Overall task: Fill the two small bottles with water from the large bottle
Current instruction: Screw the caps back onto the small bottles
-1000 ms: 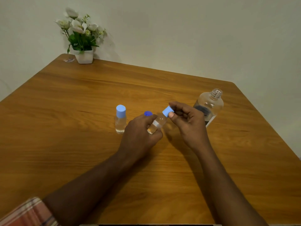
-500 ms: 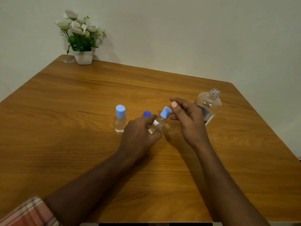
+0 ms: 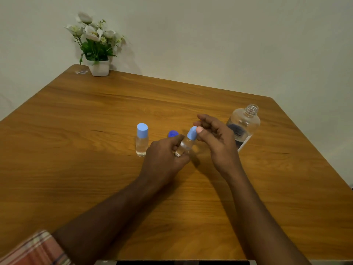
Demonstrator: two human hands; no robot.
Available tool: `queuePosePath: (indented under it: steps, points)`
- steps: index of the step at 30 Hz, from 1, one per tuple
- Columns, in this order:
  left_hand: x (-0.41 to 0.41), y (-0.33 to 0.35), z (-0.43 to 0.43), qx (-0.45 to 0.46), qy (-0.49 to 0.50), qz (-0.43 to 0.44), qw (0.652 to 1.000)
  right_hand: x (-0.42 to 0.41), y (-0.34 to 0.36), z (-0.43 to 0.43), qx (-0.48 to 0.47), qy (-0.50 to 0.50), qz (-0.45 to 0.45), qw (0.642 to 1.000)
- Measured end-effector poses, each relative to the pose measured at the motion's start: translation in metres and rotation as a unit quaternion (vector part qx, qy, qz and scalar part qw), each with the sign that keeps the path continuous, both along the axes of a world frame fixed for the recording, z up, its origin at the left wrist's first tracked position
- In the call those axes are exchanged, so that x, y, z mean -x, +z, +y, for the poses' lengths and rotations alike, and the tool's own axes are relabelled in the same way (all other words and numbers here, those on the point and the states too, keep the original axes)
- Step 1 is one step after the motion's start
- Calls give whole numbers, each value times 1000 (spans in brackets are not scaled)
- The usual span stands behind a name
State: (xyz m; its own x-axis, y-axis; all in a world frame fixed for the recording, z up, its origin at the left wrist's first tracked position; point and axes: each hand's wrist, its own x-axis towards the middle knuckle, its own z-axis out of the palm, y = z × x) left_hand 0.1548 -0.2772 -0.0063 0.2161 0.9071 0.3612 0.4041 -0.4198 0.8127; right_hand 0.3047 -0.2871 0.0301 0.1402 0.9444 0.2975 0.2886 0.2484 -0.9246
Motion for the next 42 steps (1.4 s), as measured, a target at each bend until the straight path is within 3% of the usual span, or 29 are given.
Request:
queuePosePath:
  steps: [22, 28, 42]
  points:
    - [-3, 1, 0, -29, -2, 24, 999, -4, 0, -3, -12, -22, -19, 1000]
    - [-2, 1, -1, -21, 1, 14, 1000, -4, 0, -5, -15, 11, -5, 1000]
    - [3, 4, 1, 3, 8, 62, 998, 14, 5, -11, -14, -56, -120, 991]
